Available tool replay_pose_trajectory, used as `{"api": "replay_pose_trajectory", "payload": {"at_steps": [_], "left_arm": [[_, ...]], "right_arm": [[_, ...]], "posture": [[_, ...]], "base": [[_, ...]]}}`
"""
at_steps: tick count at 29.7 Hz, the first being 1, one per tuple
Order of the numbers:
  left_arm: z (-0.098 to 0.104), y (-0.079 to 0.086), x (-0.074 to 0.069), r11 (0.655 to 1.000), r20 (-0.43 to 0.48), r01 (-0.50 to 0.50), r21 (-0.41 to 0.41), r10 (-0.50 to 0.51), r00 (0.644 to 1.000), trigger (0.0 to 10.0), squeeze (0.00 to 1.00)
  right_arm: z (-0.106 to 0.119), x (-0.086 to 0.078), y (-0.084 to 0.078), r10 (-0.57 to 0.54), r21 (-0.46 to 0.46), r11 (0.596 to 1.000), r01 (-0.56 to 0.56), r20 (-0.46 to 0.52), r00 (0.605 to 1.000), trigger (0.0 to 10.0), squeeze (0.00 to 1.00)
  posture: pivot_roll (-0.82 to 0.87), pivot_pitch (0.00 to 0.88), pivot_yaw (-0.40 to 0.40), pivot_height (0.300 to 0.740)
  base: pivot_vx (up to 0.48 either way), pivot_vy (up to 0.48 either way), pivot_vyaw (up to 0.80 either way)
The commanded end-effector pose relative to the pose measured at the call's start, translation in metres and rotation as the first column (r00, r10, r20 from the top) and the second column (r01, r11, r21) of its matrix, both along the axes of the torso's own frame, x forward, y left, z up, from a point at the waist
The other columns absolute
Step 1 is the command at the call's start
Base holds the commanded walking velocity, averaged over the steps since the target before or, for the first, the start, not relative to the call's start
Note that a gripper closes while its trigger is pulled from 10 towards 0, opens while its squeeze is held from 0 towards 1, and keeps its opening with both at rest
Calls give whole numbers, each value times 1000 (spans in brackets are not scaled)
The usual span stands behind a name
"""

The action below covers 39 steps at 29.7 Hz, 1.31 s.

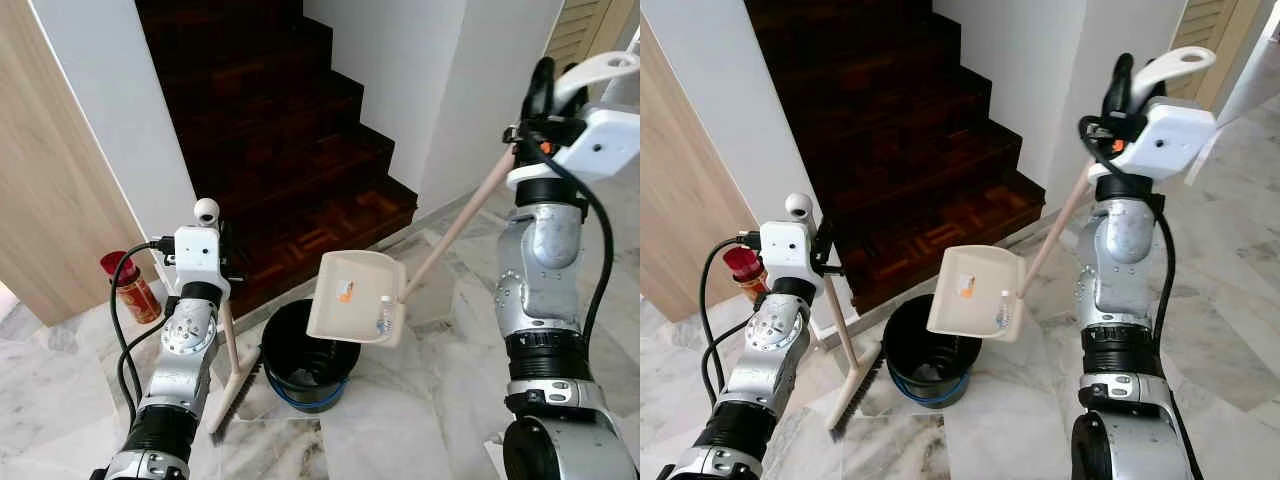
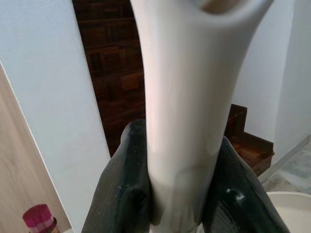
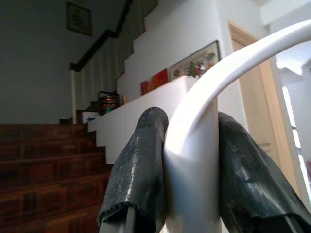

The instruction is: Sweep floor

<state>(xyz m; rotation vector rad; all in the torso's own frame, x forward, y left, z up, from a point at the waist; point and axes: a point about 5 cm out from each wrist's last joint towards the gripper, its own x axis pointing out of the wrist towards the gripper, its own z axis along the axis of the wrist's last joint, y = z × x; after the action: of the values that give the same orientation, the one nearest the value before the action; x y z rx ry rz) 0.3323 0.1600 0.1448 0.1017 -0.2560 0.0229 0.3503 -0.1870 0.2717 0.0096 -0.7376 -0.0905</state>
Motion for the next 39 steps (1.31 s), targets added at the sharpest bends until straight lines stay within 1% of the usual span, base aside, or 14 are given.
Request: {"api": "replay_pose_trajectory", "payload": {"at_steps": [1, 4, 5, 8, 10, 14, 16, 20, 23, 28, 39], "left_arm": [[8, -2, -1, 999, 54, 15, 29, -16, 998, 10000, 0], [8, -3, -1, 999, 55, 19, 33, -21, 998, 10000, 0], [8, -3, -1, 999, 55, 19, 33, -21, 998, 10000, 0], [8, -3, -1, 999, 56, 21, 34, -23, 998, 10000, 0], [9, -3, -1, 999, 58, 24, 35, -26, 998, 10000, 0], [9, -4, -1, 999, 59, 26, 35, -28, 998, 10000, 0], [10, -4, -1, 999, 63, 28, 34, -30, 998, 10000, 0], [10, -4, -1, 999, 64, 29, 33, -31, 997, 10000, 0], [10, -5, -2, 999, 66, 28, 32, -31, 997, 10000, 0], [9, -4, -2, 999, 65, 23, 32, -25, 998, 10000, 0], [9, -3, -2, 999, 66, 14, 29, -16, 998, 10000, 0]], "right_arm": [[22, -11, 8, 20, -28, 999, -16, 136, 991, 10000, 0], [21, -14, 15, 35, -48, 998, -28, 147, 989, 10000, 0], [21, -14, 15, 35, -48, 998, -28, 147, 989, 10000, 0], [22, -17, 22, 51, -72, 997, -39, 166, 985, 10000, 0], [24, -19, 31, 72, -93, 994, -56, 182, 981, 10000, 0], [25, -20, 35, 82, -109, 992, -62, 191, 978, 10000, 0], [28, -23, 39, 89, -129, 990, -63, 211, 973, 10000, 0], [29, -24, 41, 91, -141, 988, -61, 221, 971, 10000, 0], [31, -27, 48, 101, -179, 982, -58, 236, 966, 10000, 0], [31, -28, 52, 109, -208, 976, -58, 242, 964, 10000, 0], [32, -31, 59, 123, -241, 969, -61, 251, 960, 10000, 0]], "posture": [[-7, 0, 38, 740], [-6, 0, 40, 740], [-6, 0, 40, 740], [-8, 0, 43, 740], [-8, 0, 44, 740], [-9, 0, 45, 740], [-9, 0, 44, 740], [-10, 0, 43, 740], [-9, 0, 40, 740], [-8, 0, 37, 740], [-8, 0, 31, 740]], "base": [[0, 0, 0], [0, 0, 0], [0, 0, 0], [0, 0, 0], [0, 0, 0], [0, 0, 0], [0, 0, 0], [0, 0, 0], [0, 0, 0], [0, 0, 0], [0, 0, 0]]}}
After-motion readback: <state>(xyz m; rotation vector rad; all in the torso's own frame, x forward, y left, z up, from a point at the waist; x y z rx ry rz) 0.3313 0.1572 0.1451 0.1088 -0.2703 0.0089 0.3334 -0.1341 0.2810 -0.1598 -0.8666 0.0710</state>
